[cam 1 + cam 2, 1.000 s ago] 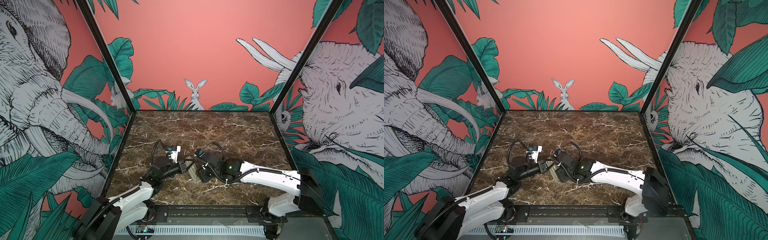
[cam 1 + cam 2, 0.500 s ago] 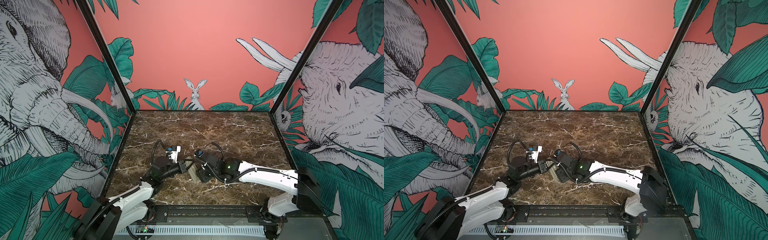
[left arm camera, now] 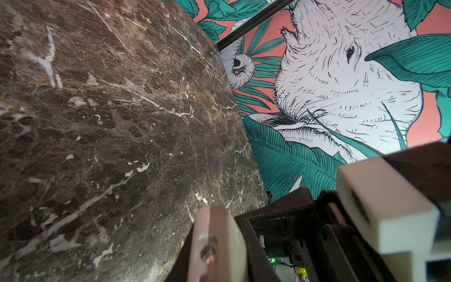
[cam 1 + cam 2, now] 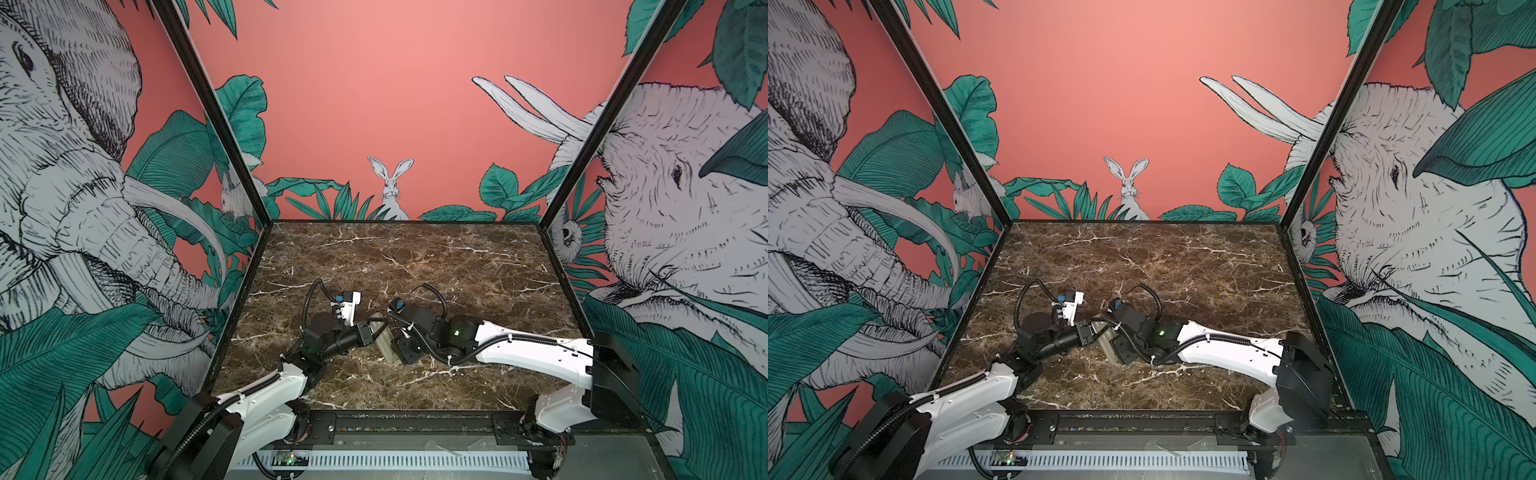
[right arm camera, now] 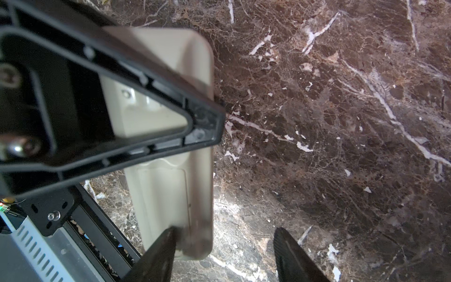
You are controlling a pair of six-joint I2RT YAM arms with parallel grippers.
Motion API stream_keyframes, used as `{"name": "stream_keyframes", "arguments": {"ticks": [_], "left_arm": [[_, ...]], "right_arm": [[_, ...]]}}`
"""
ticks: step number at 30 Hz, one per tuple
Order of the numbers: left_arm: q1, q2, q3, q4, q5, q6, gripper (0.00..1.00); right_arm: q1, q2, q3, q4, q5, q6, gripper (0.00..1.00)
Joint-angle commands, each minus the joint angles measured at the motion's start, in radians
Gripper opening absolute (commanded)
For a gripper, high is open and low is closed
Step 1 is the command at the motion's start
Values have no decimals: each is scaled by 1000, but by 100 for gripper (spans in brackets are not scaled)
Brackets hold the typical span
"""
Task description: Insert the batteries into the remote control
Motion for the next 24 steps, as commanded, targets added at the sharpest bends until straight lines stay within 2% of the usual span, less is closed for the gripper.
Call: {"name": "stream_keyframes", "arguments": {"ticks": [1, 8, 14, 24], "left_arm": [[-5, -37, 17, 91, 51, -58, 0], [-6, -55, 27, 99, 51, -80, 0], [-6, -55, 28, 71, 44, -67, 0], [-6, -84, 39, -43, -34, -59, 0]], "right_arm": [[-9, 22, -14, 20, 12, -5, 64], [-9, 13, -27, 29, 18, -17, 64], [16, -34, -26, 64, 39, -83, 65], [57, -145, -69, 145, 59, -87, 79]]}}
